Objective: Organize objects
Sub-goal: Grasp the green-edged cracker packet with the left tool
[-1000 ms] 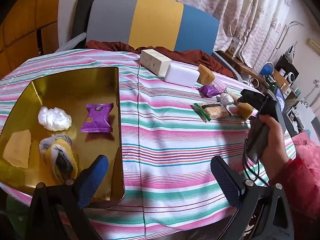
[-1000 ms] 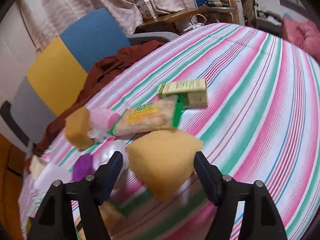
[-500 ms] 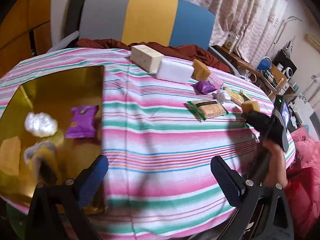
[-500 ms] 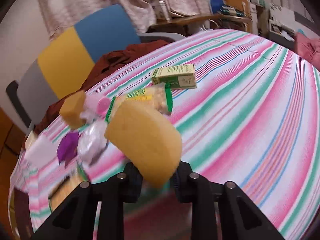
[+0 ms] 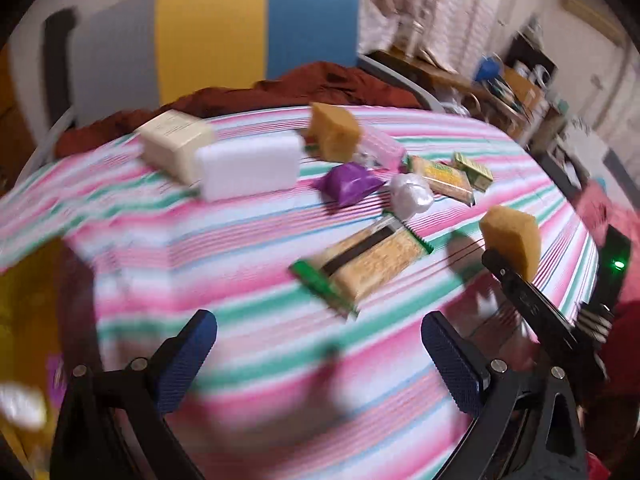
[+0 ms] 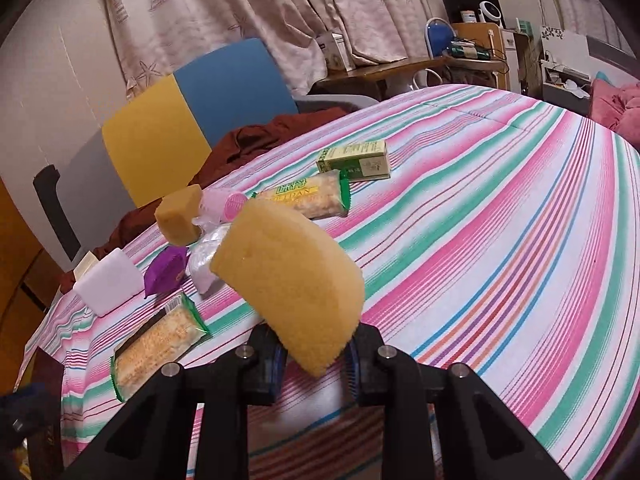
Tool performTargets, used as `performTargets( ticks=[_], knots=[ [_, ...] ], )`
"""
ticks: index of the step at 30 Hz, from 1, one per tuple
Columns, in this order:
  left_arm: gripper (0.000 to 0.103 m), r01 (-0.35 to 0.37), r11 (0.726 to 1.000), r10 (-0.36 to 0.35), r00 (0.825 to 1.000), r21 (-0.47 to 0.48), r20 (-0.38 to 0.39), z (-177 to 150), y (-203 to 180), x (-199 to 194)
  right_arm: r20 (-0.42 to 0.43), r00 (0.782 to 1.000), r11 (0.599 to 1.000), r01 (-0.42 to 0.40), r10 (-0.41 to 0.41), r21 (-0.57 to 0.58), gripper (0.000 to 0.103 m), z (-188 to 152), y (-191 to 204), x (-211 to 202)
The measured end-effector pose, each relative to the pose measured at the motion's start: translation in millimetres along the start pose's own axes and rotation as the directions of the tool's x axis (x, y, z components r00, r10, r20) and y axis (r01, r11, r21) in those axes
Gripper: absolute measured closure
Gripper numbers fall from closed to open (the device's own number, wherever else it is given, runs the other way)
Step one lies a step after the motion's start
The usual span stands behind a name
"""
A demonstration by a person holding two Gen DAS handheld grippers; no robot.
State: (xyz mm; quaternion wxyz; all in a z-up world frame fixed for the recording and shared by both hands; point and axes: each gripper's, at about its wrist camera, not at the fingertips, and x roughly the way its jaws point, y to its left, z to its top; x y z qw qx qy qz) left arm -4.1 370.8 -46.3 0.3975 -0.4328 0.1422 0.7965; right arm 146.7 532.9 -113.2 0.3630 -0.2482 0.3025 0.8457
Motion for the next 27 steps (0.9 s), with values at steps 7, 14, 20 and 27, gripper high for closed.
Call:
performTargets(
  ticks=[7, 14, 20, 27],
  knots=[
    [0.0, -0.019, 0.975, 0.028, 0.999, 0.221, -0.041, 36.1, -23.4, 57.5, -0.003, 1.0, 0.998, -0.031, 0.031, 0.057, 0.079, -2.1, -16.1, -0.5],
    [0.005, 0.078, 0.986, -0.061, 0.992, 0.15, -0.113, 33.8, -21.3, 87.3, -0.004, 1.0, 0.998, -0.027, 0.027, 0.052, 0.079, -3.3, -15.1, -0.7],
    [0.039, 0.023, 0.972, -0.023, 1.0, 0.232, -0.001, 12.1, -39.3, 78.9, -0.004, 0.999, 0.998, -0.032, 0.032, 0.056, 0.079, -3.5, -15.7, 0.1],
    [0.055, 0.029, 0.976, -0.037, 0.999, 0.217, 0.032, 0.5, -45.6, 69.3, 0.003, 1.0, 0.999, -0.017, 0.017, 0.045, 0.079, -3.9, -13.3, -0.9]
  ],
)
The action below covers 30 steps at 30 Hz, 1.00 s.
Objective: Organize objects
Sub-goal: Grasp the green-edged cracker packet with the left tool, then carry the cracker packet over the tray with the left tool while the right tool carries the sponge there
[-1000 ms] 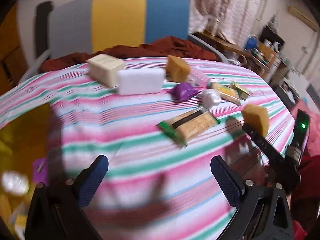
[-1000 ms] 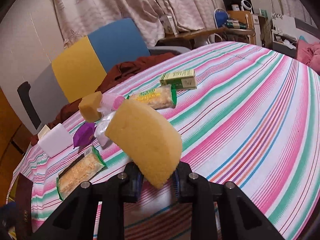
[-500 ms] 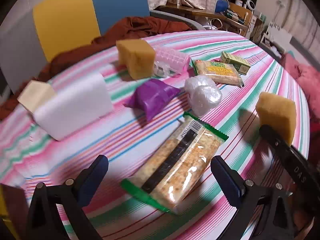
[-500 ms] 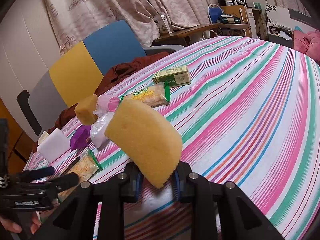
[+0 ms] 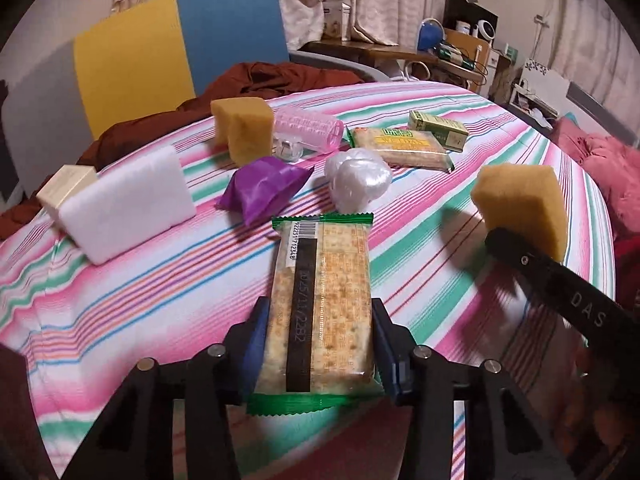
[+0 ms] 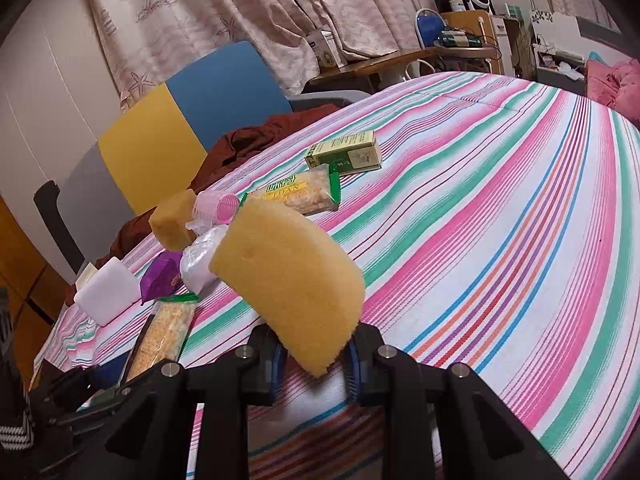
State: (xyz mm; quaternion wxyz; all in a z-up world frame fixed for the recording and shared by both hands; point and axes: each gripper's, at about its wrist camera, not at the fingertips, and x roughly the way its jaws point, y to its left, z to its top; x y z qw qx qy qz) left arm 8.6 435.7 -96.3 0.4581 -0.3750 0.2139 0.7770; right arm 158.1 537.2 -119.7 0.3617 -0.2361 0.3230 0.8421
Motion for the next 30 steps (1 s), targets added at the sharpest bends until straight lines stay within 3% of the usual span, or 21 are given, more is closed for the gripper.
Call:
performTargets(
  ticks=[9, 17, 24, 30],
  knots=[
    [0.056, -0.032, 0.997, 0.035, 0.998, -0.066, 0.051, -30.5, 3.6, -23.6, 0.054, 0.998, 0.996, -0.008, 0.013, -0.093, 0.079, -2.4, 18.3, -12.7],
    [0.056, -0.051, 0.978, 0.074, 0.991, -0.201, 0.108, -63.4, 20.6, -56.6, 0.075, 0.997, 0.988, -0.011, 0.023, -0.153, 0.079, -8.0, 31.0, -22.5],
    [0.056, -0.034, 0.975, 0.066, 0.988, -0.218, 0.14, -102.7, 16.3, -98.0, 0.104, 0.994, 0.947, 0.007, 0.028, -0.321, 0.079, -24.3, 67.2, -36.8],
    [0.056, -0.023, 0.972, 0.071, 0.977, -0.233, 0.2, -120.8, 26.8, -139.9, 0.107, 0.993, 0.918, -0.005, 0.052, -0.396, 0.079, -40.2, 88.8, -49.0]
  ],
)
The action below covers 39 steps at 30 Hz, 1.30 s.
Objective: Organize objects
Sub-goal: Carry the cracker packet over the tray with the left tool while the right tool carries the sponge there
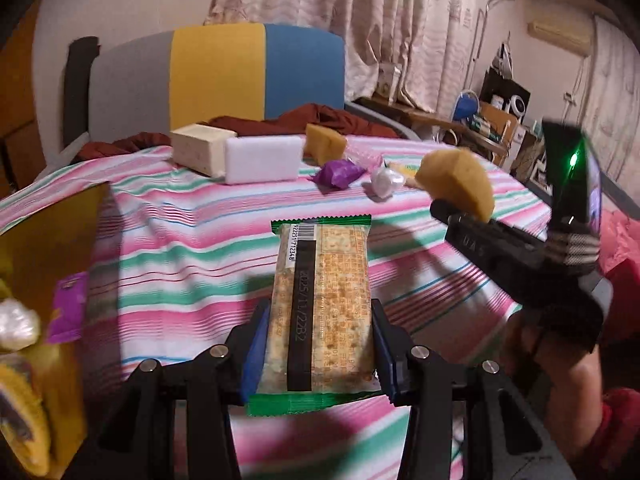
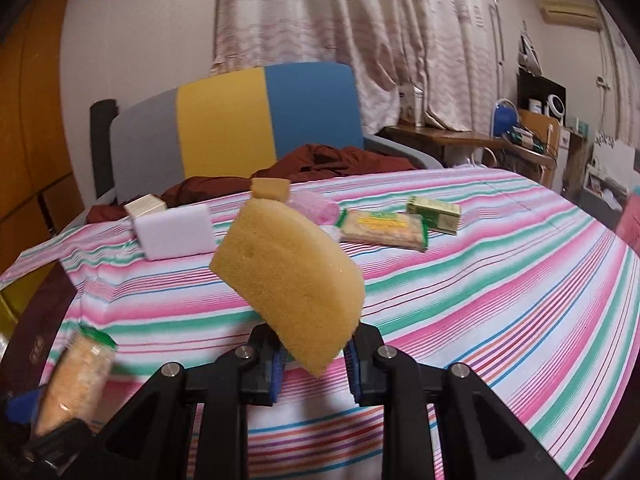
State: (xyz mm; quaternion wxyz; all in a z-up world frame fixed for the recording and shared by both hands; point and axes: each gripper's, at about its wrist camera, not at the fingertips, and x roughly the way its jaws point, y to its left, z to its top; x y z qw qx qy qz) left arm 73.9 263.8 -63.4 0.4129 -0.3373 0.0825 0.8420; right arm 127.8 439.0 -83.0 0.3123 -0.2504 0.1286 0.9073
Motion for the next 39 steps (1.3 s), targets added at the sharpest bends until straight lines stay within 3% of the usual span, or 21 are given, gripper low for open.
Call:
performTargets(
  ticks=[11, 18, 26, 33, 39],
  knots=[
    [0.056, -0.069, 0.978, 0.087, 0.992, -0.195, 0.086, 5.8, 78.0, -68.4, -0.066, 0.982, 0.984, -0.178, 0.179, 0.026, 0.08, -15.4, 46.8, -26.3],
    [0.056, -0.17, 0.92, 0.212, 0.974, -0.352, 0.083, 7.9, 156.5, -96.7, -0.083, 0.932, 0.934, -0.356, 0.354, -0.018, 0.079, -5.4, 93.2, -55.1],
    [0.056, -0.287, 0.842, 0.33, 0.944, -0.457, 0.014, 4.5, 235.0, -103.5, -0.131, 0.856, 0.854, -0.513, 0.501, -0.088, 0.079, -6.7, 151.5, -81.2],
    [0.056, -0.36, 0.774, 0.359, 0.927, -0.521, -0.108, -1.9, 286.0, -85.8, -0.228, 0.794, 0.785, -0.601, 0.564, -0.152, 0.079, -17.8, 196.8, -92.4],
    [0.056, -0.387, 0.742, 0.35, 0.92, -0.548, -0.176, 3.6, 312.2, -70.5, -0.305, 0.778, 0.761, -0.617, 0.55, -0.202, 0.079, -31.0, 222.2, -93.0]
  ],
)
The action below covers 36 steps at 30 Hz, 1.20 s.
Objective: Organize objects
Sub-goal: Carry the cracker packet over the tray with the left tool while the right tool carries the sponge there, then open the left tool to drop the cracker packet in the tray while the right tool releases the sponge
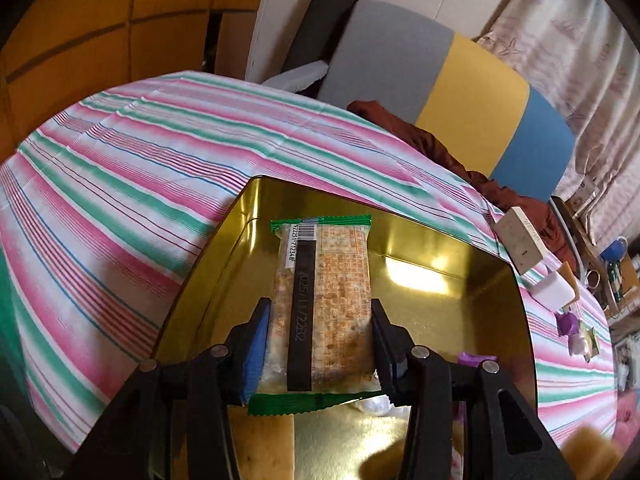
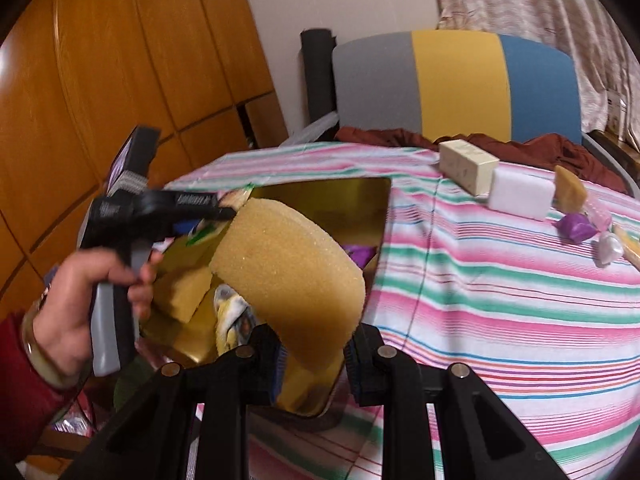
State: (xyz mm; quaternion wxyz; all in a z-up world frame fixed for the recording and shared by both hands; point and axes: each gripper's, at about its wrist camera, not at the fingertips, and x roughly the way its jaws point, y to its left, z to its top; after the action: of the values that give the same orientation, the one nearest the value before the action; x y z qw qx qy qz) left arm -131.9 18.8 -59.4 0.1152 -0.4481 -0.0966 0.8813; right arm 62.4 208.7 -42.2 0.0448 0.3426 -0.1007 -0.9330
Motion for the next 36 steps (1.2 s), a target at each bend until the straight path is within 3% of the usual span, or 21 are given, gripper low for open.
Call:
performTargets(
  ticks=[8, 10, 14, 21, 25, 28, 36],
  knots=[
    [0.055, -0.009, 0.999, 0.007, 0.999, -0.04, -0.046, 7.6, 3.5, 17.0, -0.04, 0.999, 1.0, 0.011, -0.012, -0.025, 0.079, -4.0, 4.9, 6.4],
    [0.048, -0.013, 0.999, 0.011, 0.999, -0.034, -0.038, 6.8, 1.8, 13.9, -0.049, 0.999, 1.0, 0.01, -0.011, -0.014, 0.079, -3.9, 2.9, 8.6],
    [0.036, -0.032, 0.999, 0.033, 0.999, -0.025, 0.031, 3.9, -0.3, -5.7, -0.062, 0.998, 1.0, 0.014, -0.014, -0.002, 0.079, -4.4, 0.5, 11.8],
    [0.024, -0.074, 0.996, 0.082, 0.983, -0.052, 0.167, -12.8, 2.8, -51.6, -0.079, 0.997, 1.0, 0.016, -0.017, -0.006, 0.079, -2.9, 2.9, 19.7],
    [0.023, -0.054, 0.994, 0.071, 0.978, -0.091, 0.195, -18.9, 5.9, -68.0, -0.091, 0.996, 1.0, 0.018, -0.019, -0.007, 0.079, 2.5, 5.0, 28.5],
    [0.022, -0.045, 0.994, 0.065, 0.976, -0.101, 0.206, -21.2, 5.7, -77.3, -0.1, 0.995, 1.0, 0.026, -0.026, 0.001, 0.072, 4.7, 5.2, 30.8],
    [0.018, -0.023, 0.993, 0.046, 0.976, -0.112, 0.214, -27.6, 1.3, -85.8, -0.076, 0.997, 1.0, 0.017, -0.016, 0.013, 0.071, -1.4, 2.9, 18.1]
  ],
)
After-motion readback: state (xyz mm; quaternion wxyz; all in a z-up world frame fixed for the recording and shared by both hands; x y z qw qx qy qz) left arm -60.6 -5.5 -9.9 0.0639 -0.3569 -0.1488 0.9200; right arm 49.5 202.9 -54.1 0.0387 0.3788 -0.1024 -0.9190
